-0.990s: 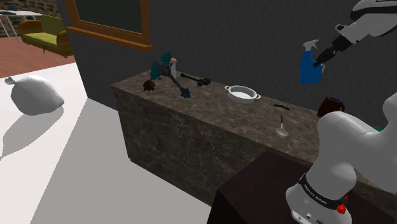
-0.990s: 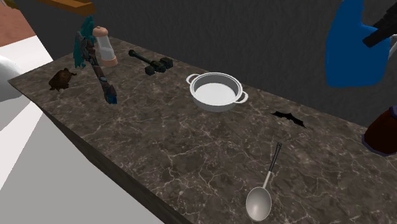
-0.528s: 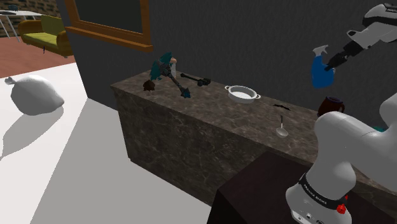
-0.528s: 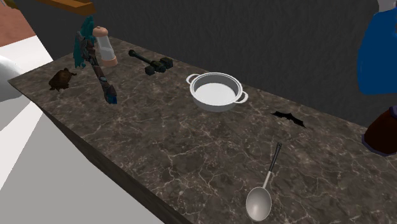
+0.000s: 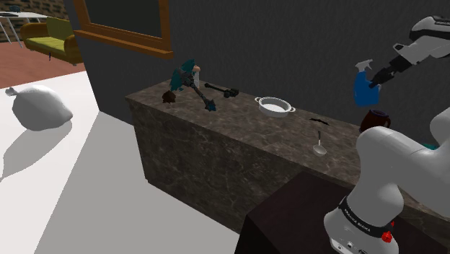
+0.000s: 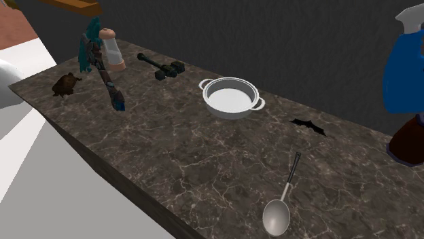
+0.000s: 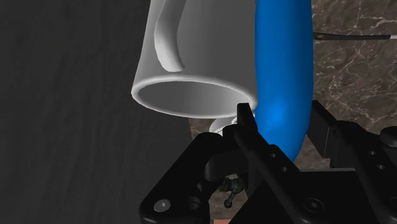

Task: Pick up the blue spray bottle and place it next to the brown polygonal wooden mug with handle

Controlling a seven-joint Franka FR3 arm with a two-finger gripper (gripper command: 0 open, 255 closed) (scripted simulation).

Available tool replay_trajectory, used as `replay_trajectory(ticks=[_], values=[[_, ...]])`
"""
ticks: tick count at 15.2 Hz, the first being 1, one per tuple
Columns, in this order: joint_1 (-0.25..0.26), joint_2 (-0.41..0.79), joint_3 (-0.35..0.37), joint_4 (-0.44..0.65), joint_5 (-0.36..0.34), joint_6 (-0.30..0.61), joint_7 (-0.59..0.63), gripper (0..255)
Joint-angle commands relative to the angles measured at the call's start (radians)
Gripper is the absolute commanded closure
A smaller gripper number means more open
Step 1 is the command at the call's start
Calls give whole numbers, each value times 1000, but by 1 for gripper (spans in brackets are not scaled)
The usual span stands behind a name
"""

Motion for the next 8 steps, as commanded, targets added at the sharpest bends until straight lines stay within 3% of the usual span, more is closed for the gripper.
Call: replay_trajectory(ticks=[1, 8], values=[[-11, 0, 0, -31, 0, 26, -5, 255], [-35, -12, -7, -120, -8, 111, -22, 255]])
